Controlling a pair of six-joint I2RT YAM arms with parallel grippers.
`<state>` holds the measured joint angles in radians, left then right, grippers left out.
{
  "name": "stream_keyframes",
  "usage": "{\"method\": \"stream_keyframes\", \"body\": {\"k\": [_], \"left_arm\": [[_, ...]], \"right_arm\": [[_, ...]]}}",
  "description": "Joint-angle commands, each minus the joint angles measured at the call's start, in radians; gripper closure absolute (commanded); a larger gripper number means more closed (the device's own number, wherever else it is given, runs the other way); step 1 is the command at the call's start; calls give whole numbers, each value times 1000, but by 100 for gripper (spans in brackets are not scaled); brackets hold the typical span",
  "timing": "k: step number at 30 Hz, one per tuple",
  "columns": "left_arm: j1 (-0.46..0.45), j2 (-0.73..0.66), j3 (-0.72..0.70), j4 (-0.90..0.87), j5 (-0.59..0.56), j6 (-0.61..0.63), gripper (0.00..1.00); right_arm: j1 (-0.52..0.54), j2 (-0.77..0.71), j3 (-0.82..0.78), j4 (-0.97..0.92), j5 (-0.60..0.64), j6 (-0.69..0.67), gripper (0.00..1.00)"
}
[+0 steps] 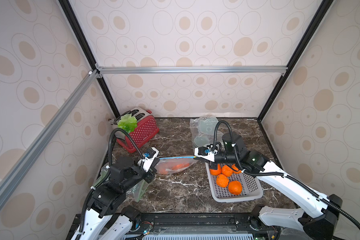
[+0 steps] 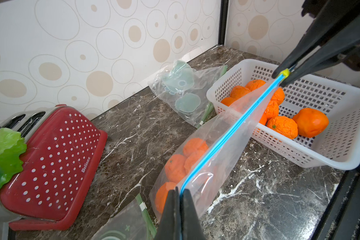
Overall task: Open the zip-top bag and take out the orange
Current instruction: Unzip the zipper on the zipper food storage bag.
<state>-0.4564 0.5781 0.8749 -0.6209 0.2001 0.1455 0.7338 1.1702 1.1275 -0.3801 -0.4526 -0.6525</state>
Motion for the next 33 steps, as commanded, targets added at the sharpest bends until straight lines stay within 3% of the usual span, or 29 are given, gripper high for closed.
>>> {"method": "stream_keyframes", "body": {"k": [1,17,31,33], "left_arm": [[12,-15,17,-61,-113,-12,100],[13,-27,15,-72,-133,-9,100],[13,-22,20,-79,-66,-31,100],[13,-23,25,-80,-32,-38,64]], "right_arm": [[-35,-44,-31,-87,70,0,100],[-62,-103,-60,-154,103,-23,100],[-71,-98,-60,-139,51,-22,100],[-70,-97,-61,-140,42,-27,100]]}}
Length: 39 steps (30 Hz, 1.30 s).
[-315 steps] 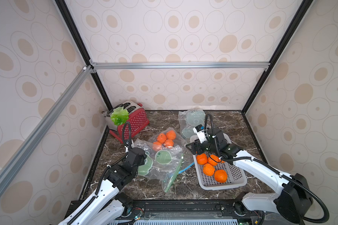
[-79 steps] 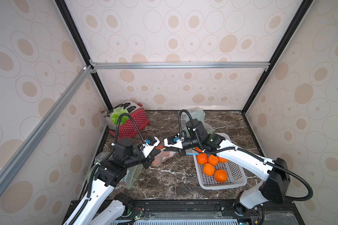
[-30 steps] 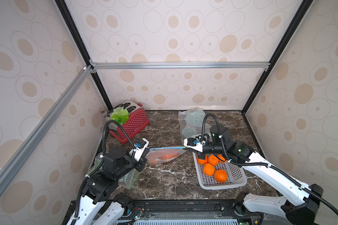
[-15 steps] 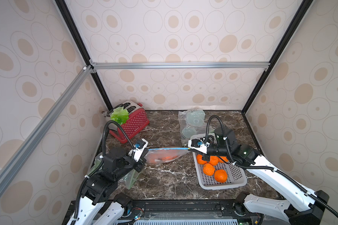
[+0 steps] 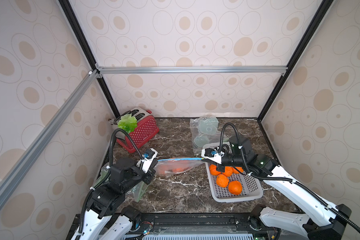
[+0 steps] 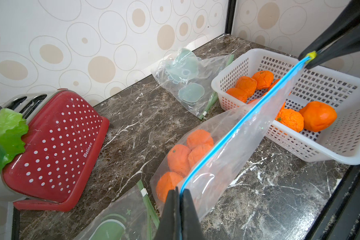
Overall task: Open the zip-top bag and take out the orange
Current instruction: Unzip the zipper on the zipper food storage bag, then open the zipper of the food storage bag at the center of the board.
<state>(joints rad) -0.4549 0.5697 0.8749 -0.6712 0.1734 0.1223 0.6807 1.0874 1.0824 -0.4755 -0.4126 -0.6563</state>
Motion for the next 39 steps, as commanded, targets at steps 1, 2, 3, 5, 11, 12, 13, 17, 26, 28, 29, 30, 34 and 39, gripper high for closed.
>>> {"method": "stream_keyframes", "body": {"k": [1,2,3,5,11,12,13,17,26,28,29,30,34,39], "left_arm": [[11,-17,31,-28,9,-21,52],[11,-21,41,-27,27,-30,39],[11,-27,54,-25,50,-41,28],[11,-30,94,-25,95,-60,19],[11,121,284,-169,365,-53,22],[11,157,286,-184,410,-53,26],[9,195,284,-187,435,-60,31],[-65,270,254,-151,412,-55,35],[-281,390,182,-63,337,-75,38],[-285,414,190,-78,325,-74,40],[-287,420,193,-85,305,-74,42],[-286,422,194,-89,292,-71,43],[-288,446,191,-93,262,-64,47],[-289,480,193,-116,251,-62,52]], "right_arm": [[-17,-14,-16,-43,1,-27,100],[-18,-16,-20,-47,-7,-35,100],[-17,-23,-26,-50,-20,-50,100],[-18,-42,-54,-37,-43,-77,100],[-15,-124,-195,59,-145,-145,98],[-16,-136,-212,71,-156,-153,97],[-14,-146,-228,84,-167,-159,97],[-12,-153,-253,130,-183,-140,98],[-9,-106,-241,133,-187,-125,97],[-9,-104,-239,132,-194,-125,97],[-10,-105,-241,134,-199,-123,97],[-10,-106,-241,133,-201,-122,96],[-10,-104,-242,132,-203,-120,96],[-9,-103,-240,126,-194,-121,96]]}}
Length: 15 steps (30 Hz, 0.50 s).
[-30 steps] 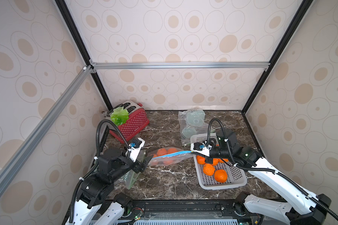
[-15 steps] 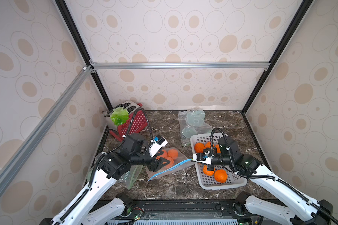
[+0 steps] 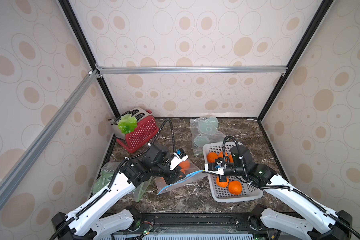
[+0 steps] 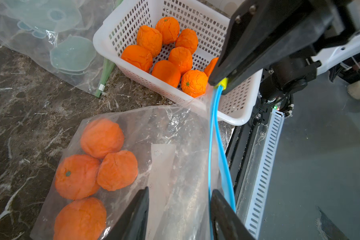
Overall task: Open the zip-top bag and take out the orange
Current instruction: Open the zipper of the food storage bag at the center of the board.
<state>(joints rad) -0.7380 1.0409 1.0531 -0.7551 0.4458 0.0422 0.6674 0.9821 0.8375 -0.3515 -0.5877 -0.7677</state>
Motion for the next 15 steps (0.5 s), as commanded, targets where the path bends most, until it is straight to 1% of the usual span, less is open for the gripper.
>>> {"method": "stream_keyframes", "body": {"k": [1,8,11,13,15], "left_arm": [[-6,7,12,-34,-17,18,52],[-8,-13,-17,-38,14,13,51],[-8,-17,-31,-44,16,15,54],[-10,-10,-39,-43,-2,10,60],[-11,4,-38,-50,-27,12,74]], "right_arm": [[4,3,3,3,-16,-9,96],[4,9,9,3,-2,-8,96],[4,9,10,1,8,-6,96],[4,8,10,3,6,-5,96],[4,7,8,12,6,0,96]]}}
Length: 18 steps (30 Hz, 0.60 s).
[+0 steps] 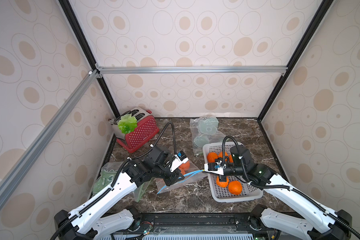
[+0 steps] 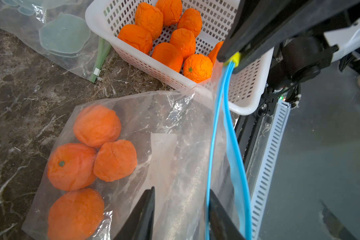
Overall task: Open the zip-top bag and take out the orange
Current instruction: Open the zipper of the food storage bag at the center of the board.
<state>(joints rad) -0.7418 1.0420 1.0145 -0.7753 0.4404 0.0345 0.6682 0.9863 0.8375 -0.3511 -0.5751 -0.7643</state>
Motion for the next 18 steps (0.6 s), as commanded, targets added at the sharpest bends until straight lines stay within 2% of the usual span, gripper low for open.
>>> {"method": "stream_keyframes", "body": {"k": [1,3,4,7,8,10,14,18], "left_arm": [[-8,12,4,-34,-43,17,84],[-9,18,21,-35,-100,1,98],[-9,14,30,-27,-137,-12,100],[-8,-17,58,27,-261,-84,100],[-9,-27,66,46,-287,-99,100],[-9,-52,90,88,-412,-149,100],[-8,-52,167,121,-688,-173,100],[0,23,321,79,-902,-86,100]], "right_arm": [[3,2,6,15,-5,-4,95],[3,1,4,17,-5,0,91],[3,2,3,18,-5,3,84],[3,-13,-10,58,-5,45,56],[4,-24,-14,78,-4,69,50],[4,-62,-31,159,10,138,41],[4,-121,-46,296,76,270,33],[3,-127,-16,308,81,324,32]]}}
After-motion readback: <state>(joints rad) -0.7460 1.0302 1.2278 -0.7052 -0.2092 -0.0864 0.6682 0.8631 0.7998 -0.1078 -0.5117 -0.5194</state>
